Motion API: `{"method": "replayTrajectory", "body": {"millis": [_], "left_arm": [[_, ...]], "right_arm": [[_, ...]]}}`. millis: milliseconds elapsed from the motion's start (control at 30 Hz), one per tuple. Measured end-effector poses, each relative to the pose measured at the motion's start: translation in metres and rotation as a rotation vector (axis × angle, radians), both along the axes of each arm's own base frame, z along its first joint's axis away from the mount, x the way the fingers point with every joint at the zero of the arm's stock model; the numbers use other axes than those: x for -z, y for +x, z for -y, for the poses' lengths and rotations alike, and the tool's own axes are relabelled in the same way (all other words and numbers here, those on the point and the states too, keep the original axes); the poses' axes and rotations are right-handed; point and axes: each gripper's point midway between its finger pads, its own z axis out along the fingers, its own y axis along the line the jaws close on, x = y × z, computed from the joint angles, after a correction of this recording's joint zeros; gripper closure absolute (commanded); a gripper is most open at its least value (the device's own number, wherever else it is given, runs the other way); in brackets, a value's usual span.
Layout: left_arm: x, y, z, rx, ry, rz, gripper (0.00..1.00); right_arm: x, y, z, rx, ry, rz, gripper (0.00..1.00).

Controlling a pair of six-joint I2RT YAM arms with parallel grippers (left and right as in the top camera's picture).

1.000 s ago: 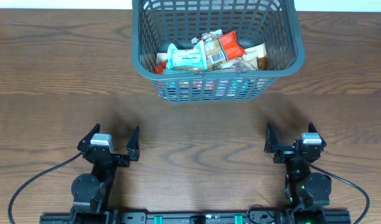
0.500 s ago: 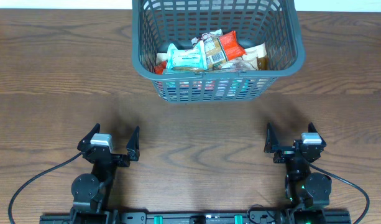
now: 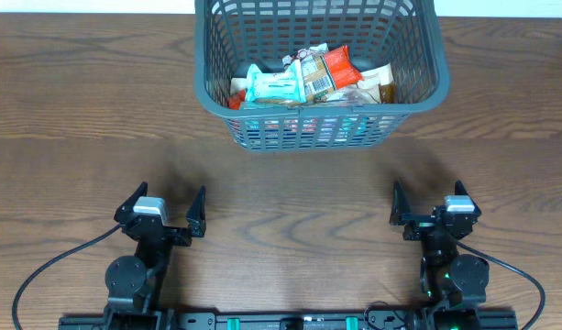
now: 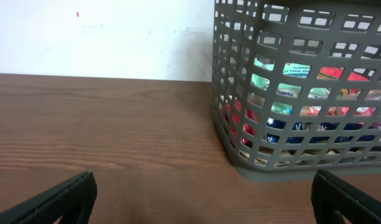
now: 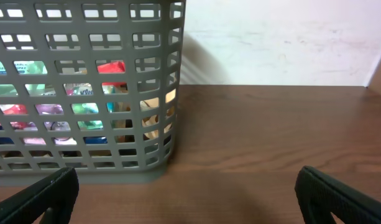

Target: Pack container

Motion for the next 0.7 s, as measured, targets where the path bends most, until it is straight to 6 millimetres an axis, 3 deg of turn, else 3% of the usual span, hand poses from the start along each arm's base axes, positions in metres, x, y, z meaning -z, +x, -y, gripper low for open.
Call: {"method": "replayTrajectory", "body": {"millis": [700], "left_arm": [[0.0,0.0,0.0,0.0,0.0,0.0,0.01]], "right_arm": [[0.0,0.0,0.0001,0.0,0.0,0.0,0.01]]}}
